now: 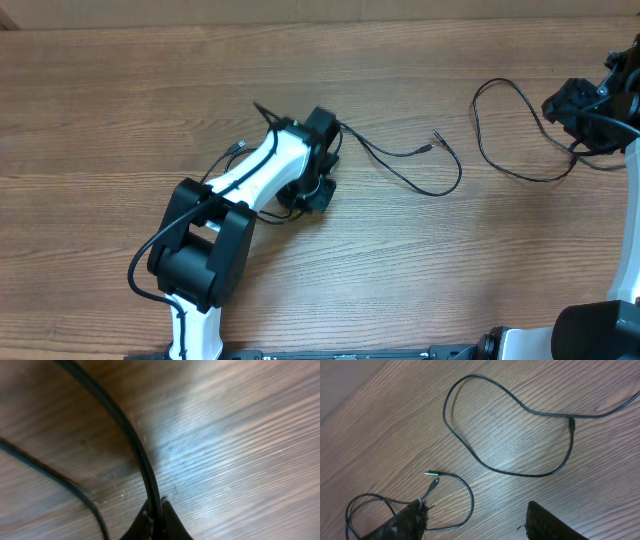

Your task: Untangle cables

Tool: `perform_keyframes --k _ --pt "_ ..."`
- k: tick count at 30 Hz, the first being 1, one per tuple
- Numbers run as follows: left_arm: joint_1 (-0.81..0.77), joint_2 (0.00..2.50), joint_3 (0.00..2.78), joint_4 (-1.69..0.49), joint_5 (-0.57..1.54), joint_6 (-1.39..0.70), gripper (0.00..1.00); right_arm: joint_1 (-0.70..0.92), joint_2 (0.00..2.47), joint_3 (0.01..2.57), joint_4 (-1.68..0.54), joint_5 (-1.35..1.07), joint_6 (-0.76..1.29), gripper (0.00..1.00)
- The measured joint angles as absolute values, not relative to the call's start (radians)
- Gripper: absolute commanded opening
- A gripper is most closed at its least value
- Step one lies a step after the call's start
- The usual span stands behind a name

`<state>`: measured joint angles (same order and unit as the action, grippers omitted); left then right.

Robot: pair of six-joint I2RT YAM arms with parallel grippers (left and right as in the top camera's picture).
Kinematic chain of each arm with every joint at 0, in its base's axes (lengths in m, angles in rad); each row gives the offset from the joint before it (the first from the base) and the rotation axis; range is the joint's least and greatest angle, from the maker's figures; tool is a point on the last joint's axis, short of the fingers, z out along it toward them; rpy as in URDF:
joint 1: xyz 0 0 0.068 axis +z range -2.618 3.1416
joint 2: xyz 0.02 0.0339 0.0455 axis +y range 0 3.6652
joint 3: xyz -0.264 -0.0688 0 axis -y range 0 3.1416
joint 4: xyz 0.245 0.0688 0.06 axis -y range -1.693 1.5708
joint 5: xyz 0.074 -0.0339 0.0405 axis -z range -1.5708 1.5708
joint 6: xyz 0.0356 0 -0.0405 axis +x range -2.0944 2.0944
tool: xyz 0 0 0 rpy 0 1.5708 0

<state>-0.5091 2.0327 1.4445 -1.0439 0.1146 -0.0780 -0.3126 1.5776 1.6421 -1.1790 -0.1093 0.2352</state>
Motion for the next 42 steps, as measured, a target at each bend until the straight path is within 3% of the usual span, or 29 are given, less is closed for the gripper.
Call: perform_keyframes --k 7,17,26,35,42 --pt "-0.495 2.047 2.004 -1.216 0.148 -0.078 0.04 -0.312 1.578 1.642 -1.181 -0.192 0.214 0.59" --pt "-0.461 2.025 2.650 -1.266 0.315 -0.079 0.04 -0.303 1.578 1.642 -1.180 -0.229 0.188 0.58" --pt "-0.457 2.022 2.766 -1.201 0.400 -0.103 0.04 -0.180 1.578 1.642 -1.168 -0.233 0.138 0.59" --pt "-0.422 2.022 2.846 -1.097 0.644 -0.105 0.04 -0.036 1.580 1.642 -1.084 -0.315 0.110 0.59" --pt "-0.408 2.022 2.847 -0.985 0.653 -0.107 0.04 0.037 1.644 1.642 -1.098 -0.374 0.111 0.59"
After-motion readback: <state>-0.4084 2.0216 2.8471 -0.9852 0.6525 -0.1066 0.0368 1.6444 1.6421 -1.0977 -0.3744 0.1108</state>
